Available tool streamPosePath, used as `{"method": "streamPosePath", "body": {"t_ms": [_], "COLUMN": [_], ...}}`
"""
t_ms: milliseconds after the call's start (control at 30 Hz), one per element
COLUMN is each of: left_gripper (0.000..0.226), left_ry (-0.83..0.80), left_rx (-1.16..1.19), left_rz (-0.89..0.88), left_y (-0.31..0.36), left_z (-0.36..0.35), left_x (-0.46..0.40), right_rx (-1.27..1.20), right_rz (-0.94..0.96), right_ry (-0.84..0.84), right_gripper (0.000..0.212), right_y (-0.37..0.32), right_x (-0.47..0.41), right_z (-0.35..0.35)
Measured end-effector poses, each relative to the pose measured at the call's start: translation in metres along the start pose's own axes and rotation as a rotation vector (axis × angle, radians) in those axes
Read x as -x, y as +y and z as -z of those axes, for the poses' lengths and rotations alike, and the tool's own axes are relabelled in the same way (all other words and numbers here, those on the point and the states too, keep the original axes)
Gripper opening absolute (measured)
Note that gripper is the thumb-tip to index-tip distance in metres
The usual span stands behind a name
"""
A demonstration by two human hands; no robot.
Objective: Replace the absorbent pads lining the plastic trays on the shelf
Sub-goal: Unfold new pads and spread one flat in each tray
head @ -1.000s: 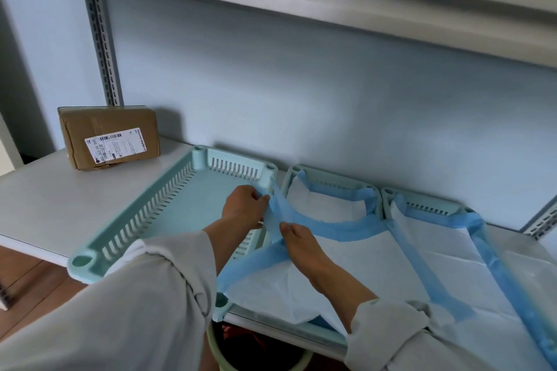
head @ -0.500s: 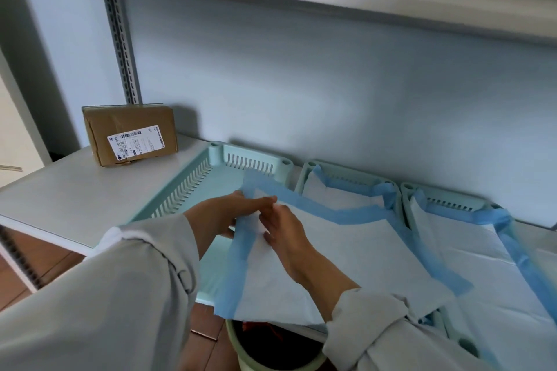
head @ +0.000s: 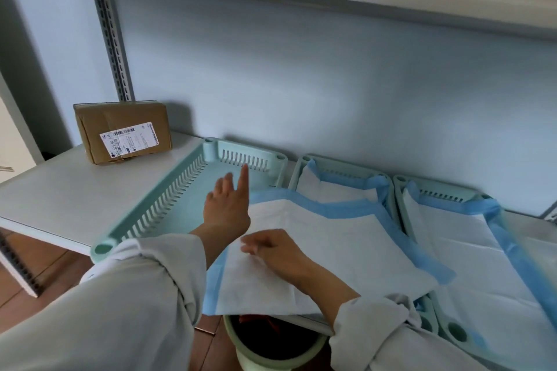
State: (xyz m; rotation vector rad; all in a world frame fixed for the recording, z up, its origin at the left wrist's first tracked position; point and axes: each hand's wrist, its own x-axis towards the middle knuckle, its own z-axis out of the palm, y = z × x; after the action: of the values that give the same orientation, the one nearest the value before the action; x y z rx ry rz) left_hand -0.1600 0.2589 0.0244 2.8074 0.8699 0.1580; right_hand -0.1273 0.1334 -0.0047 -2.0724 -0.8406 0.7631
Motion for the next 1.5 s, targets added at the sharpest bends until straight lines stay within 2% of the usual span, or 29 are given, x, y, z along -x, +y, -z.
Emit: {"method": "streamPosePath", "body": {"t_ms": [67,133,167,233,300,367,433,500,600,700,833,933,1067,1100,1167,1233,1300,1367,1500], "left_gripper": [0.076,0.059,0.054,0.050,0.062,0.074,0.077,0.076,0.069,0.067,0.069,0.076,0.094,0.092,0.073,0.051,0.035,0.028,0.033], "left_ry": [0.041,-0.091,-0.194,-0.436,-0.644,-0.702,-0.691,-0.669,-0.615,-0.677,-0.731,-0.737,-0.639,-0.580,-0.434,-0.287,-0.173,-0.155,-0.240], "left_rx": [0.041,0.138,0.179,0.177,-0.091,-0.345,-0.390,-0.413,-0.297,-0.110,-0.119,-0.112,0.036,0.055,0.061,0.107,0.198,0.309,0.628], "left_rz": [-0.184,-0.305,-0.339,-0.368,-0.380,-0.379,-0.352,-0.375,-0.471,-0.523,-0.477,-0.435,-0.429,-0.428,-0.433,-0.401,-0.341,-0.283,-0.249], "left_y": [0.016,0.036,0.046,0.062,0.069,0.074,0.079,0.088,0.108,0.125,0.127,0.123,0.125,0.127,0.130,0.132,0.131,0.127,0.119], "left_z": [-0.001,-0.004,-0.008,-0.021,-0.035,-0.045,-0.046,-0.041,-0.038,-0.041,-0.047,-0.047,-0.045,-0.044,-0.042,-0.034,-0.020,-0.001,0.039], "left_x": [0.000,0.004,0.008,0.018,0.029,0.036,0.037,0.037,0.043,0.054,0.060,0.060,0.058,0.058,0.058,0.057,0.051,0.040,0.025], "right_rx": [0.013,0.086,0.097,0.134,0.295,0.419,0.546,0.662,0.869,1.091,1.175,1.091,0.845,0.800,0.716,0.658,0.550,0.290,-0.326], "right_rz": [-0.048,-0.163,-0.254,-0.481,-0.601,-0.609,-0.562,-0.516,-0.485,-0.397,-0.317,-0.234,-0.076,-0.043,0.034,0.055,-0.039,-0.176,-0.230], "right_ry": [0.169,0.254,0.228,0.047,-0.111,-0.069,0.037,0.052,-0.049,0.058,0.184,0.376,0.774,0.835,0.943,1.029,1.063,1.037,0.758], "right_gripper": [0.025,0.025,0.022,0.022,0.023,0.021,0.028,0.036,0.051,0.047,0.031,0.030,0.031,0.029,0.024,0.032,0.057,0.079,0.098], "right_y": [0.001,0.010,0.017,0.029,0.045,0.067,0.084,0.093,0.110,0.124,0.119,0.113,0.093,0.085,0.072,0.062,0.054,0.050,0.057], "right_x": [0.003,0.006,0.010,0.027,0.042,0.052,0.059,0.068,0.081,0.087,0.091,0.092,0.086,0.084,0.079,0.074,0.070,0.067,0.053], "right_z": [0.011,0.027,0.036,0.054,0.070,0.083,0.094,0.101,0.106,0.108,0.110,0.115,0.125,0.126,0.127,0.129,0.132,0.133,0.117]}}
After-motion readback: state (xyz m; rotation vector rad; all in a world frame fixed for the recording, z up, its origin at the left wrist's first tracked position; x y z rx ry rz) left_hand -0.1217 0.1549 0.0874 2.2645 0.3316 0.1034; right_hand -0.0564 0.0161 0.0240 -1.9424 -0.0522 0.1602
